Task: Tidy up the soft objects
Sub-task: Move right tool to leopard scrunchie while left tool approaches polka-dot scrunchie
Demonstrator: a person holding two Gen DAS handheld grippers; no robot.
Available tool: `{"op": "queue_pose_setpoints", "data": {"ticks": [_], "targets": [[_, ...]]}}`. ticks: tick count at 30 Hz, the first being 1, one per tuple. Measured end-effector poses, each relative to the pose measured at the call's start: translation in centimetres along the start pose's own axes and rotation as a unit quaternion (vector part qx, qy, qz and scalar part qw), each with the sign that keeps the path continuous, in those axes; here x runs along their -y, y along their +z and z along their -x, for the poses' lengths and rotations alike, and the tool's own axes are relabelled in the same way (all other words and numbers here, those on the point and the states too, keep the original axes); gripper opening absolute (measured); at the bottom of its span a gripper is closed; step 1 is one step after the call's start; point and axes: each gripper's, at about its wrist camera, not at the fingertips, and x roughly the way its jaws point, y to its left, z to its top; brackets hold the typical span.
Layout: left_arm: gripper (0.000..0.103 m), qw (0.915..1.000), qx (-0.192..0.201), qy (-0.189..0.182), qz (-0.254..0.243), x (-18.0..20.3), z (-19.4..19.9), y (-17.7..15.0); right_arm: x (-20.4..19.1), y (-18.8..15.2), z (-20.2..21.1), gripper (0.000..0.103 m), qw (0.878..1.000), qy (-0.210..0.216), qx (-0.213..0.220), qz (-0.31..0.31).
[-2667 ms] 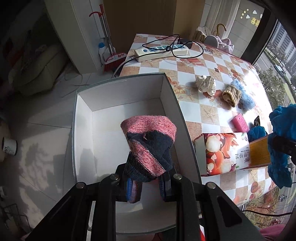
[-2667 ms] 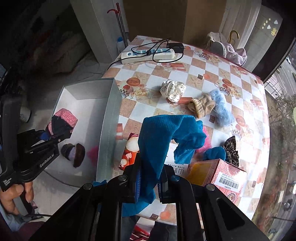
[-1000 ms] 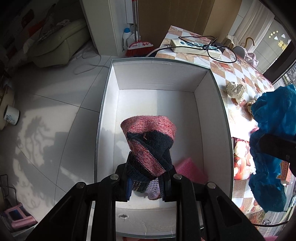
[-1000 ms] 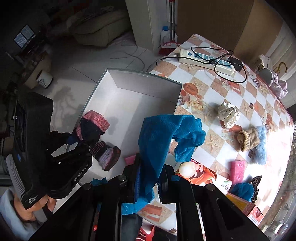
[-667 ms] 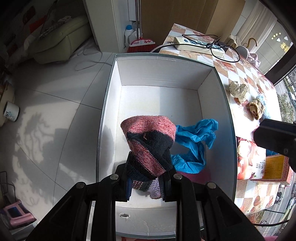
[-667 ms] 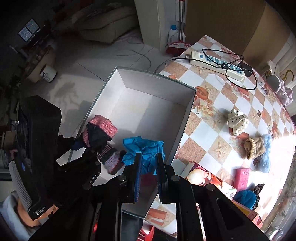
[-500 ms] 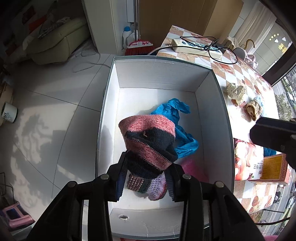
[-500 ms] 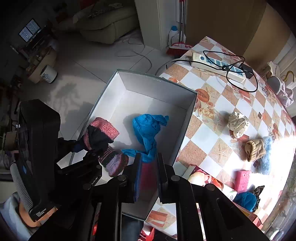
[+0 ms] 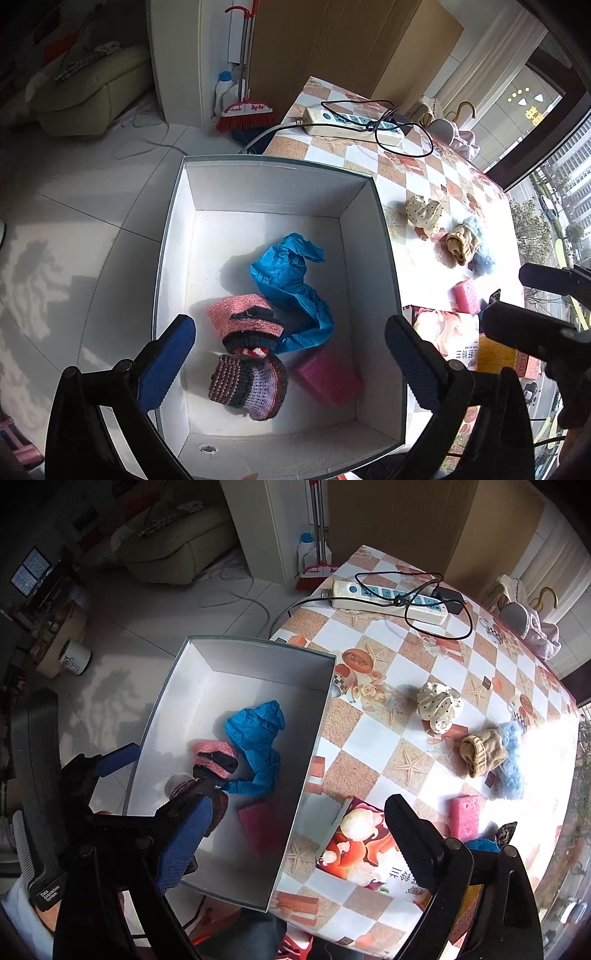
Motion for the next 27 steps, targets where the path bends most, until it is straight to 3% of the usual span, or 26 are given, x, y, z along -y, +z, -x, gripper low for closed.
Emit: {"op": "queue_pose_setpoints", "data": {"ticks": [4,7,11,14,19,27], "targets": [[0.103,0.9991,0.001,-0.027,-0.033,2.5,0.5,1.6,5.3,-1.0,2.3,0.095,0.997,-0.01,0.014,-0.072],[0.103,0.9972,-0.011,-0.049,-0.056,4.9,0.3,2.7,10.8,-2.5,4.5,0.095,0.989,-0.019,0.025,-0.147],[0.103,0.9944,-0.024,-0.054,-0.088,8.5,-0.4,3.2,19.0,-5.8,7.2,0.095,0.965,-0.04,0.04,-0.254],[0.103,0.9927,-0.038,-0.048,-0.104,11.1,-1.0,3.1,24.9,-8.4,7.3,0.095,0.945,-0.071,0.029,-0.318],[0.103,0.991,-0.053,-0.023,-0.121,14.4,-1.8,3.1,31.9,-11.7,2.5,0.095,0.922,-0.075,-0.044,-0.378],[0.103,0.9881,-0.081,0.027,-0.127,18.1,-4.8,4.6,35.6,-12.4,-7.6,0.095,0.919,-0.028,-0.119,-0.374]]}}
